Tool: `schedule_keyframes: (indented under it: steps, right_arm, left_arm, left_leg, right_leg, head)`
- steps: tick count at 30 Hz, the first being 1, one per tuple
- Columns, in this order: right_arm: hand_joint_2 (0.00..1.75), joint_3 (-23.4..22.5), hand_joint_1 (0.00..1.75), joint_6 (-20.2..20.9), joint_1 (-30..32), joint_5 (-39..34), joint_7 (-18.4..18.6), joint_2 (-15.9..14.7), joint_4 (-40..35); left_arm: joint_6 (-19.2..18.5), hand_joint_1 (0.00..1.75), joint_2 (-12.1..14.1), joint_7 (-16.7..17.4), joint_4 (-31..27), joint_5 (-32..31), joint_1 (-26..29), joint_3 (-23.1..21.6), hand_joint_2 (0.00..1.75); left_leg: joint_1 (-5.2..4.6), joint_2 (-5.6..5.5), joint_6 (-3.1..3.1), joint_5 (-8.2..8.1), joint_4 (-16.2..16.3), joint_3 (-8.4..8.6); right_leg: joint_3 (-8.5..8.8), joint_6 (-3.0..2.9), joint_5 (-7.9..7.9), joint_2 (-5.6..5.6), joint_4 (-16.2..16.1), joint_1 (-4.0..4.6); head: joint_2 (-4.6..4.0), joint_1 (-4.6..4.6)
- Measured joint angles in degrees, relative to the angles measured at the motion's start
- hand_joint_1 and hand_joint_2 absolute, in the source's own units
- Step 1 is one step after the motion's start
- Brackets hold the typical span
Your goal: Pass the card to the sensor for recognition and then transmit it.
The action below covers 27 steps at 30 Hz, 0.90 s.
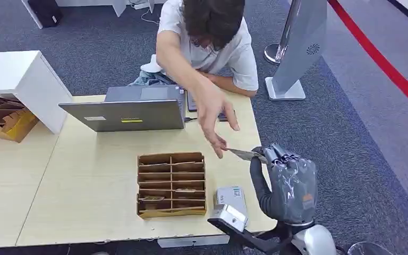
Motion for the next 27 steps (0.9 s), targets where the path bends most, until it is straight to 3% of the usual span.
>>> schedule_keyframes:
  steps: [11,22,27]
  right_arm:
    - [1.75,-0.1,1.75,1.4,0.1,-6.1,-2.3,0.1,-0.1]
    - [1.75,-2.7,1.75,10.6,2.5,-25.8,-6.4,1.1,-0.5]
    - [1.75,-4.2,1.75,12.9,5.8,-35.4,-4.5,0.9,0.2]
  left_arm:
    - [-0.2,0.0,0.0,0.3,0.0,0.9,-0.3,-1.7,0.0]
    - [0.8,0.0,0.0,0.8,0.0,3.7,-0.3,-3.5,0.0]
    - [2.0,0.0,0.0,0.8,0.1,4.7,-0.1,-4.0,0.0]
  left_leg:
    - [0.0,0.0,0.0,0.0,0.0,0.0]
    - [0.0,-0.01,0.0,0.0,0.0,0.0]
    - [0.0,0.0,0.0,-0.01,0.0,-0.02]
  right_leg:
    - [0.0,0.0,0.0,0.0,0.0,0.0]
    - [0.0,0.0,0.0,0.0,0.0,0.0]
    - [-0.01,0.0,-0.01,0.0,0.0,0.0]
  head:
    - [0.0,0.0]
    - [0.0,0.0]
    - [0.0,-0.02]
